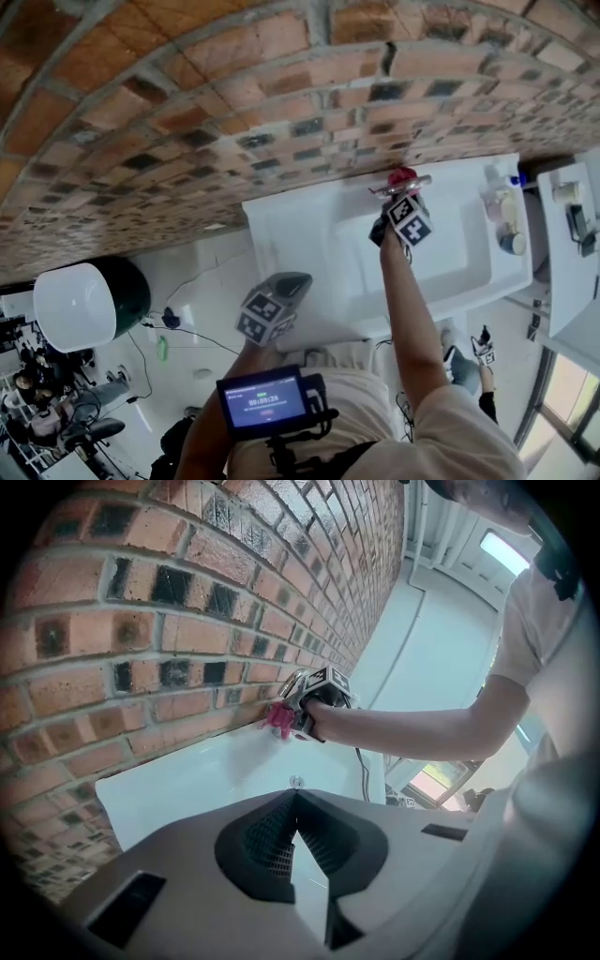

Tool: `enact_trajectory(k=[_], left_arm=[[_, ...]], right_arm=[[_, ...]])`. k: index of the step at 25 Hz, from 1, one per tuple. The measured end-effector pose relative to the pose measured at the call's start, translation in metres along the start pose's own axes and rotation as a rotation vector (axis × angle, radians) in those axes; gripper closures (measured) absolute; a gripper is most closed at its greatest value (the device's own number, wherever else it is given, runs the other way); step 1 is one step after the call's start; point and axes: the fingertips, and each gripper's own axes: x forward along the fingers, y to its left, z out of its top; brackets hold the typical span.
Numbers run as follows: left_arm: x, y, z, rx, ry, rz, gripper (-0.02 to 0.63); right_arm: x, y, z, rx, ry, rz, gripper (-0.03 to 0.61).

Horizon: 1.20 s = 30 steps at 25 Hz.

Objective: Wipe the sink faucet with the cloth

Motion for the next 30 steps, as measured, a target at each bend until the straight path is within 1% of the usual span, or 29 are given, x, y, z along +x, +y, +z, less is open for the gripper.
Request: enact_trajectory(k=[5, 7, 11, 15, 19, 21, 24, 26, 28, 30], left_arm=[[-0.005, 0.004, -0.015, -0.004, 0.025, -0.001, 0.621], [-0.008, 0.006, -0.017, 0.0, 0.025, -0.002, 0.621], [-0.015, 0.009, -0.022, -0.001, 0.027, 0.018, 0.621], [-0.02, 0.009, -0.028, 0.001, 0.041, 0.031, 0.621], [-0.021, 0.005, -0.029, 0.002, 0.023, 0.033, 0.62], [-0.021, 0.001, -0.029, -0.001, 0.015, 0.035, 0.621], [-0.022, -0.003, -0.033, -0.001, 0.014, 0.04, 0.62], [-0.022, -0.006, -0.035, -0.004, 0.012, 0.042, 0.621], [-0.023, -0.009, -0.038, -0.009, 0.008, 0.045, 0.62], [-0.025, -0.013, -0.039, -0.014, 0.01, 0.051, 0.621]], right_arm=[[0.006, -0.017, -0.032, -0.024, 0.014, -0.05, 0.477], [0.012, -0.025, -0.039, -0.015, 0.01, -0.074, 0.477], [0.026, -0.032, -0.046, 0.06, 0.031, -0.107, 0.477], [0.028, -0.044, -0.052, 0.225, 0.072, -0.136, 0.476], [0.026, -0.054, -0.06, 0.241, 0.089, -0.159, 0.476], [0.022, -0.07, -0.07, 0.252, 0.113, -0.176, 0.477], [0.006, -0.086, -0.081, 0.208, 0.157, -0.174, 0.477], [-0.007, -0.102, -0.083, 0.187, 0.164, -0.177, 0.477], [-0.019, -0.135, -0.081, 0.214, 0.131, -0.215, 0.479], [-0.036, -0.173, -0.07, 0.281, 0.085, -0.254, 0.48]])
